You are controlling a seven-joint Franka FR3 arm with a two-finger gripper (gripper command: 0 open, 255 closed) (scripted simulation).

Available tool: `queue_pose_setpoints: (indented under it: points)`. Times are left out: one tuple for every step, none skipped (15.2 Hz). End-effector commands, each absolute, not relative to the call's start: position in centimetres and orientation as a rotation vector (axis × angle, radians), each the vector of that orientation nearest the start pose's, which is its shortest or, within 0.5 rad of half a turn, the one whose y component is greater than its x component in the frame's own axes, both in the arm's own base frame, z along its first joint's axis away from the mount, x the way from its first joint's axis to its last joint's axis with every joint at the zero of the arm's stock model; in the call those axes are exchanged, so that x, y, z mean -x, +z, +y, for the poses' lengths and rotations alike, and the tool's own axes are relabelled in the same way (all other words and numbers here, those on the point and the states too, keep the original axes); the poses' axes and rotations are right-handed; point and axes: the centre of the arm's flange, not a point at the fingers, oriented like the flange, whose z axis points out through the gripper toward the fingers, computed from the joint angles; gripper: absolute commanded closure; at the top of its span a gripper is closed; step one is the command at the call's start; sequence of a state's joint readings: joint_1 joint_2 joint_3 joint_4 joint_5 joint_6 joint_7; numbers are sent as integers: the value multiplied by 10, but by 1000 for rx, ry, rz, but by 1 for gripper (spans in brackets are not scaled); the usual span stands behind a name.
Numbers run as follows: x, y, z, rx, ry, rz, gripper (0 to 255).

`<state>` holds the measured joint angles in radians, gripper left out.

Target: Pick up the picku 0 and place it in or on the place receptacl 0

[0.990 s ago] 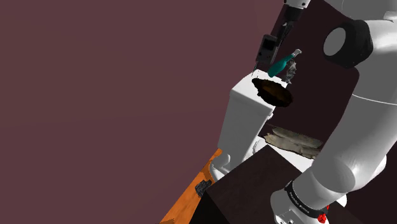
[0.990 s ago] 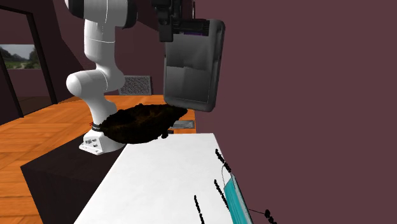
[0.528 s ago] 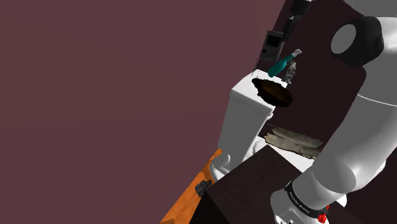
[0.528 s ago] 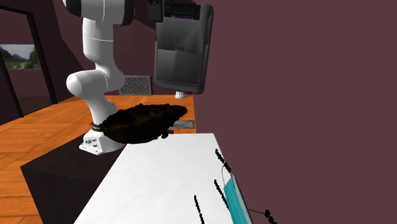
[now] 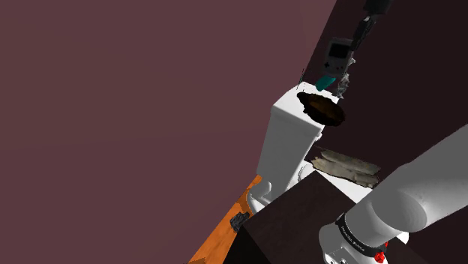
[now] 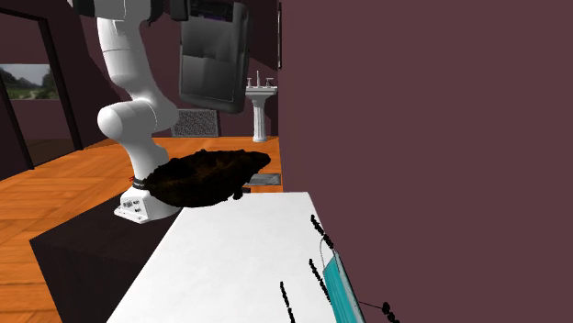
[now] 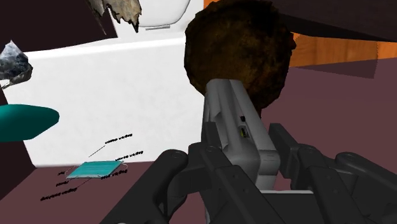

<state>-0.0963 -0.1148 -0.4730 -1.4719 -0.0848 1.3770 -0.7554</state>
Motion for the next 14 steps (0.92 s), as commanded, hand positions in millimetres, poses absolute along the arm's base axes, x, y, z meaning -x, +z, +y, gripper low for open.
queue_pose_setpoints:
  points:
    - [-380, 713, -278, 3160, 22, -274, 255]
    - [-369, 716, -272, 3160, 22, -274, 255]
    - [-350, 721, -261, 3160, 22, -274, 255]
    - [-350, 716, -261, 3160, 22, -274, 255]
    - [-350, 711, -261, 3160, 22, -274, 255]
    - [-350, 706, -261, 3160, 22, -274, 255]
    - [-350, 700, -261, 3160, 22, -274, 255]
    - [-350, 695, -261, 3160, 22, -274, 255]
    - [-350, 690, -261, 3160, 22, -274, 255]
    - [-350, 685, -261, 3160, 22, -274, 255]
    - [-350, 679, -261, 3160, 22, -274, 255]
    - [-350, 674, -261, 3160, 22, -274, 255]
    - [-350, 669, -261, 3160, 22, -274, 255]
    - [-350, 663, -261, 3160, 22, -274, 255]
